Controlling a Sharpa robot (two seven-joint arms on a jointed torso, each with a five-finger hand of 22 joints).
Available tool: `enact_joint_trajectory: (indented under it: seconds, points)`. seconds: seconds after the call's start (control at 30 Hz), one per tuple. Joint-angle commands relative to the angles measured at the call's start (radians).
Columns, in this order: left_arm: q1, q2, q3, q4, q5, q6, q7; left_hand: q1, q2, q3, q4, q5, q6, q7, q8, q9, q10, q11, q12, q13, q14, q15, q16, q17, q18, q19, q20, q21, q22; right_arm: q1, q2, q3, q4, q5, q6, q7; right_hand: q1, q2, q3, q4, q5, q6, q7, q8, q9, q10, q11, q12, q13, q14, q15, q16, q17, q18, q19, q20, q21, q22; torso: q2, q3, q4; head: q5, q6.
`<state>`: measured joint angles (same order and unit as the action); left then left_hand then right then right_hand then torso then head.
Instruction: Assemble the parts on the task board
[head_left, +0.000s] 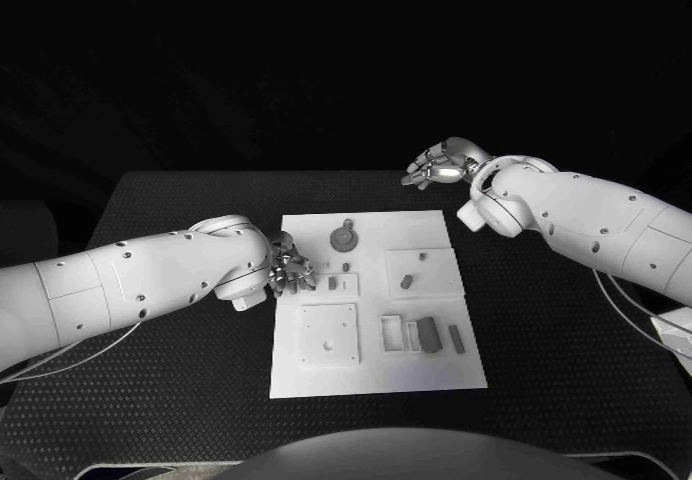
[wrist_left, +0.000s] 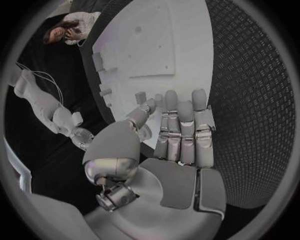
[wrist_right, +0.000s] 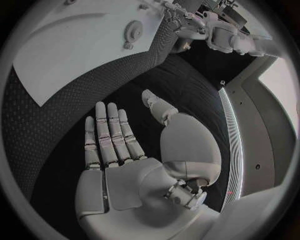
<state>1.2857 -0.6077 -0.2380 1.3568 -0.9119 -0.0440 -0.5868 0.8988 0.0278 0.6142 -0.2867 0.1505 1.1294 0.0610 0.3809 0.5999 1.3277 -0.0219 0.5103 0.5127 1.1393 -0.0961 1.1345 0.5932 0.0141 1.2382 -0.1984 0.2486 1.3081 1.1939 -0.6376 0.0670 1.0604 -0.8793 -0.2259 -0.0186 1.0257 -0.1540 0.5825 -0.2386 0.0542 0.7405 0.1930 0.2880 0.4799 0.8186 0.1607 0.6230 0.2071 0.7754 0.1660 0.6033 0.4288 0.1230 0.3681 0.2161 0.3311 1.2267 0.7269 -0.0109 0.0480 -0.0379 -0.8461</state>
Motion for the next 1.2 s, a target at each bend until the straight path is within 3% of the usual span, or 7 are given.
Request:
enact_joint_trajectory:
  seconds: [0.03, 0.2, 0.37, 0.83, 0.9, 1.07, 1.2]
  points:
    - [-0.003, 0.002, -0.002, -0.005, 0.005, 0.025, -0.005, 0.022, 0.01, 0.005, -0.001, 0.005, 0.023, -0.019, 0.009, 0.049, 0.014, -0.021, 0.007, 0.002, 0.002, -0.008, 0.006, 0.001, -0.01, -0.001, -0.003, 0.004, 0.027, -0.001, 0.0, 0.0, 0.001, -0.002, 0.009, 0.01, 0.004, 0.001, -0.003, 0.004, -0.004, -0.006, 0.029, 0.004, -0.001, 0.009, 0.0, -0.004, -0.002, -0.008, 0.002, -0.004, 0.001, -0.013, -0.001, 0.0, -0.006, 0.002, 0.0, 0.0003, 0.0003, -0.001, 0.0]
    - [-0.003, 0.015, -0.002, -0.012, 0.004, 0.027, -0.006, 0.021, 0.012, 0.004, 0.0, 0.009, 0.023, -0.019, 0.011, 0.051, 0.014, -0.021, 0.009, 0.003, 0.002, -0.008, 0.009, 0.001, -0.01, -0.001, -0.003, 0.008, 0.027, -0.001, 0.0, 0.0, 0.002, -0.002, 0.009, 0.01, 0.004, 0.001, -0.003, 0.004, -0.004, -0.006, 0.029, 0.004, -0.001, 0.009, 0.0, -0.004, -0.002, -0.008, 0.002, -0.004, 0.001, -0.013, -0.001, 0.0, -0.007, 0.002, 0.0, 0.0006, 0.0002, 0.0, -0.001]
    - [-0.002, 0.027, -0.002, -0.015, -0.004, 0.032, -0.006, 0.002, 0.007, -0.007, -0.004, 0.13, 0.033, -0.028, 0.029, 0.071, 0.021, -0.029, 0.036, 0.018, 0.008, -0.014, 0.037, 0.006, -0.008, -0.001, -0.009, 0.043, 0.027, -0.001, 0.001, 0.0, 0.002, -0.002, 0.008, 0.011, 0.004, 0.001, -0.003, 0.004, -0.004, -0.006, 0.028, 0.004, -0.001, 0.009, 0.0, -0.004, -0.002, -0.008, 0.002, -0.004, 0.001, -0.013, -0.001, 0.0, -0.007, 0.002, -0.001, 0.001, -0.0003, 0.001, -0.002]
    - [-0.002, 0.046, -0.002, -0.014, -0.037, 0.057, -0.006, -0.004, 0.004, -0.006, -0.004, 0.171, 0.035, -0.033, 0.044, 0.084, 0.02, -0.034, 0.058, 0.029, 0.01, -0.02, 0.058, 0.006, -0.007, -0.004, -0.014, 0.076, 0.027, -0.001, 0.0, 0.0, 0.003, -0.002, 0.009, 0.011, 0.004, 0.001, -0.003, 0.004, -0.004, -0.006, 0.028, 0.004, -0.001, 0.009, 0.0, -0.004, -0.003, -0.008, 0.002, -0.004, 0.001, -0.013, -0.001, 0.0, -0.007, 0.003, 0.0, 0.0009, -0.0001, 0.0, -0.003]
    - [-0.002, 0.046, -0.002, -0.014, -0.036, 0.055, -0.005, -0.008, 0.001, -0.006, -0.004, 0.194, 0.038, -0.035, 0.049, 0.087, 0.023, -0.036, 0.063, 0.031, 0.013, -0.022, 0.063, 0.006, -0.006, -0.002, -0.016, 0.084, 0.027, -0.001, 0.0, 0.0, 0.003, -0.002, 0.009, 0.011, 0.004, 0.001, -0.003, 0.004, -0.004, -0.006, 0.028, 0.004, -0.001, 0.009, 0.0, -0.004, -0.003, -0.008, 0.002, -0.004, 0.001, -0.013, -0.001, 0.0, -0.007, 0.003, 0.0, 0.0009, -0.0001, 0.0, -0.003]
    - [-0.002, 0.047, -0.002, -0.014, -0.028, 0.049, -0.005, -0.016, -0.002, -0.006, 0.0, 0.164, 0.024, -0.029, 0.045, 0.087, 0.014, -0.035, 0.067, 0.031, 0.007, -0.023, 0.065, -0.001, -0.007, -0.01, -0.017, 0.095, 0.025, -0.001, 0.0, 0.0, 0.003, -0.002, 0.008, 0.011, 0.004, 0.001, -0.003, 0.004, -0.004, -0.006, 0.028, 0.004, -0.001, 0.009, 0.0, -0.004, -0.003, -0.008, 0.002, -0.004, 0.001, -0.013, -0.001, 0.0, -0.007, 0.003, 0.0, 0.0, 0.0001, -0.001, -0.004]
    - [-0.002, 0.047, -0.002, -0.013, -0.017, 0.049, -0.004, -0.035, -0.025, -0.007, 0.019, 0.03, 0.005, -0.02, 0.033, 0.077, 0.002, -0.032, 0.077, 0.029, 0.0, -0.023, 0.07, -0.012, -0.007, -0.021, -0.017, 0.107, 0.023, -0.001, 0.0, 0.0, 0.002, -0.002, 0.008, 0.01, 0.004, 0.001, -0.003, 0.004, -0.004, -0.006, 0.028, 0.004, -0.001, 0.009, 0.0, -0.004, -0.003, -0.008, 0.002, -0.004, 0.001, -0.013, -0.001, 0.0, -0.007, 0.003, 0.0, 0.0001, 0.0, -0.002, -0.005]
